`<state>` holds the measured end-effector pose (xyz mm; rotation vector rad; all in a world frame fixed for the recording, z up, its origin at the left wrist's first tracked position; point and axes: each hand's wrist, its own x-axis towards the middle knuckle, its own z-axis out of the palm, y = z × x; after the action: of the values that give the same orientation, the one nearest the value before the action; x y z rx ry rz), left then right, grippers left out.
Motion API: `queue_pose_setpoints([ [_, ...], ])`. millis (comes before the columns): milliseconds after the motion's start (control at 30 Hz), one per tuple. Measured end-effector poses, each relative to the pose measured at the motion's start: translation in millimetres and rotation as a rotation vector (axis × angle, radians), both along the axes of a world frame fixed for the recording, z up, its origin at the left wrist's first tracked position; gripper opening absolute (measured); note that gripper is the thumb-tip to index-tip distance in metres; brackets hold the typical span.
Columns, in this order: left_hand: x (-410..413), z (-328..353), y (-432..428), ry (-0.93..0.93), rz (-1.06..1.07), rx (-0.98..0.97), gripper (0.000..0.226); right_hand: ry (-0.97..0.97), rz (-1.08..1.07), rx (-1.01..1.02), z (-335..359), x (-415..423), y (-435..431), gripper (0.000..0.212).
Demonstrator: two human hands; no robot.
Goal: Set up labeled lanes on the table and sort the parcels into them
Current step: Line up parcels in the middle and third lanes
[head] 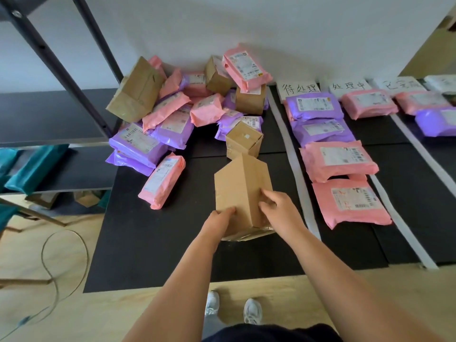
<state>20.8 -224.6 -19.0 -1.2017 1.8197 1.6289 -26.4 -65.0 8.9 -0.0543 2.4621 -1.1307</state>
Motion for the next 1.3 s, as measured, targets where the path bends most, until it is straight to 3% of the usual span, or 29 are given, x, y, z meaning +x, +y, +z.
queue_pose_setpoints([
  [200, -8.0, 9.4, -16.5, 0.233, -0.105, -0.32, 0.042, 0.089, -0.044, 0.06, 0.2, 1.8, -19.5, 0.056],
  [300, -12.6, 20.5, -22.8, 0.321, -0.076, -0.308, 0.032, 0.035, -0.116, 0.074, -0.7, 3.9, -28.7, 0.068],
  [400, -12.3, 24.9, -25.9, 0.349, -0.104, -0.313, 0.036, -0.027, -0.163, 0.074, -3.3, 5.9, -33.4, 0.07],
  [500, -7.1, 24.3, -26.4, 0.354, -0.146, -0.373, 0.048, -0.066, -0.209, 0.037, -2.9, 7.3, -35.0, 0.069],
  [567, -4.2, 22.8, -28.4, 0.355, -0.176, -0.391, 0.05, -0.073, -0.217, 0.019, -0.1, 9.4, -36.0, 0.056],
  [667, -1.1, 20.0, -35.1, 0.34, -0.181, -0.348, 0.045, -0.018, -0.207, 0.0, 3.6, 12.7, -35.1, 0.037],
  [767, 2.3, 17.9, -39.1, 0.322, -0.19, -0.27, 0.044, 0.079, -0.217, -0.021, 5.8, 14.5, -32.0, 0.031],
  [867, 4.9, 13.4, -42.0, 0.308, -0.143, -0.223, 0.046, 0.109, -0.196, -0.036, 5.3, 17.8, -31.7, 0.032],
  [1000, 7.9, 9.9, -49.3, 0.328, -0.127, -0.509, 0.042, 0.093, -0.135, -0.005, -4.9, 23.3, -40.0, 0.034],
  [1067, 11.0, 9.9, -52.0, 0.334, -0.139, -0.597, 0.04, 0.068, -0.124, 0.054, -13.0, 26.4, -45.2, 0.047],
  [1200, 18.3, 7.8, -56.9, 0.278, -0.086, -0.545, 0.031, -0.046, -0.173, 0.144, -23.9, 30.3, -47.2, 0.068],
  [1300, 23.9, 3.4, -62.3, 0.206, -0.039, -0.409, 0.032, -0.157, -0.129, 0.117, -25.7, 31.9, -48.3, 0.064],
])
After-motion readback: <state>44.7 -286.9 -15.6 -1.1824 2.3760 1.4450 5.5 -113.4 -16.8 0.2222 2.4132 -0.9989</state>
